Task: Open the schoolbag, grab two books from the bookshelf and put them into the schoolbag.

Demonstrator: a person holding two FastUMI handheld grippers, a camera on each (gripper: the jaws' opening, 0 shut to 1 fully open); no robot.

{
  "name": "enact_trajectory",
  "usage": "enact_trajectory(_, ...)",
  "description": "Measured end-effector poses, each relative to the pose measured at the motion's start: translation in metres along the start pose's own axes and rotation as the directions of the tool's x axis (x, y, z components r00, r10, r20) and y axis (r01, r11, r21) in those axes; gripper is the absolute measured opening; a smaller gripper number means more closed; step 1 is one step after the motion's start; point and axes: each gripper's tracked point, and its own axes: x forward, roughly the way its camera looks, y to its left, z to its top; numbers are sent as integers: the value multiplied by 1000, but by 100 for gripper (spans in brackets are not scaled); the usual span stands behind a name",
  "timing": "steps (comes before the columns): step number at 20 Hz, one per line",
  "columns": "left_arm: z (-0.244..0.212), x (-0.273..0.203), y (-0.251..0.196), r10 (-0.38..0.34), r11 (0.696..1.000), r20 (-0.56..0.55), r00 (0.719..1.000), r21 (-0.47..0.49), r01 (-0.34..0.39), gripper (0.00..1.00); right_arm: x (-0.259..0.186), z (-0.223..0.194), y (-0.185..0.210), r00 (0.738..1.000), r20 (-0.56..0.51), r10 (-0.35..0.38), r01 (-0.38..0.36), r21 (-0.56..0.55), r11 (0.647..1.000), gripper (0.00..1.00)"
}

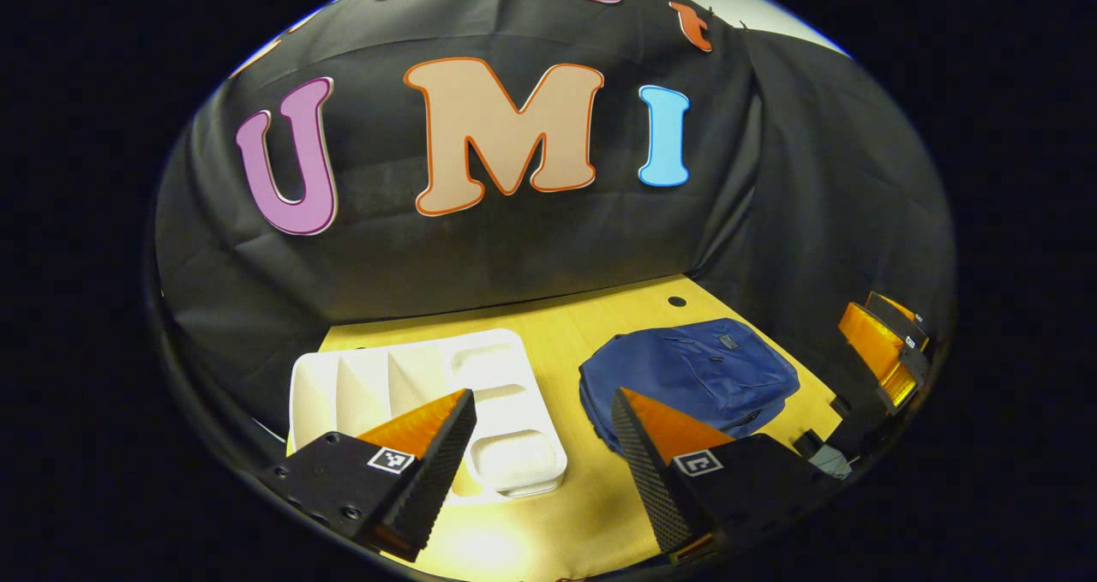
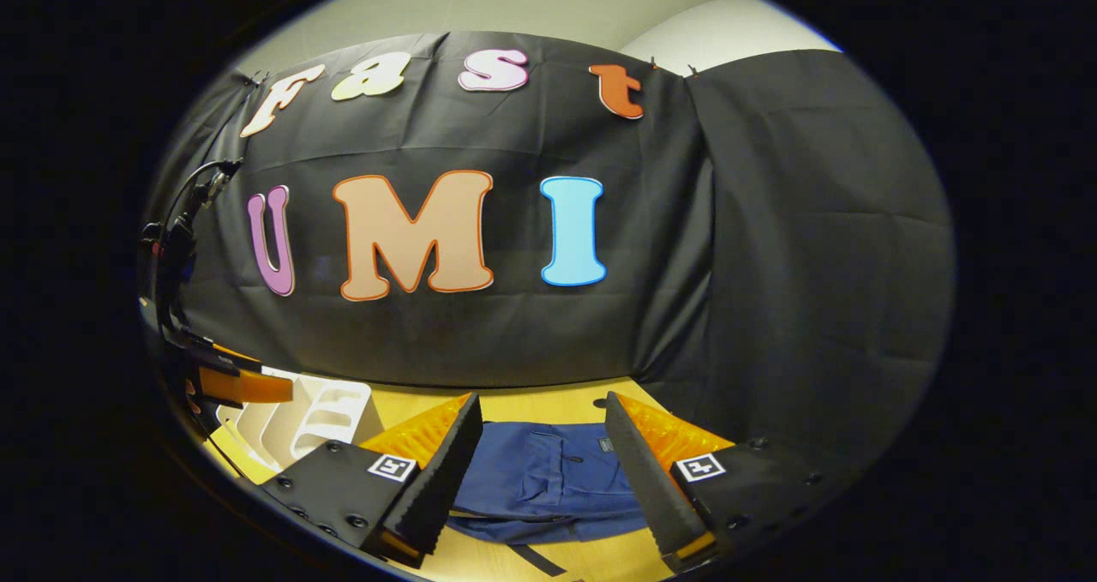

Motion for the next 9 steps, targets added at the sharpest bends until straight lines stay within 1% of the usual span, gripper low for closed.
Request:
enact_trajectory(1,1,-4,3,7,1000,7,1000,4,-7,93,-4,-1,-3,1000,1,-10,10,9,1000,94)
enact_trajectory(2,1,-7,5,12,1000,17,1000,1,-12,89,-8,-1,-5,1000,4,-16,16,15,1000,96)
enact_trajectory(3,2,-9,7,12,1000,23,1000,-9,-12,93,-11,-1,-6,1000,5,-21,21,16,1000,96)
enact_trajectory(4,2,-11,7,10,1000,32,999,-23,-9,93,-14,-2,-6,1000,6,-26,26,12,1000,94)
enact_trajectory(5,2,-13,8,7,999,37,999,-33,-6,93,-14,-2,-6,1000,5,-29,29,5,1000,96)
enact_trajectory(6,1,-15,10,9,999,37,999,-38,-8,93,-15,-2,-6,1000,3,-30,30,-2,1000,94)
enact_trajectory(9,0,-16,16,11,999,37,999,-42,-10,93,-21,0,2,1000,9,-25,25,-19,1000,96)
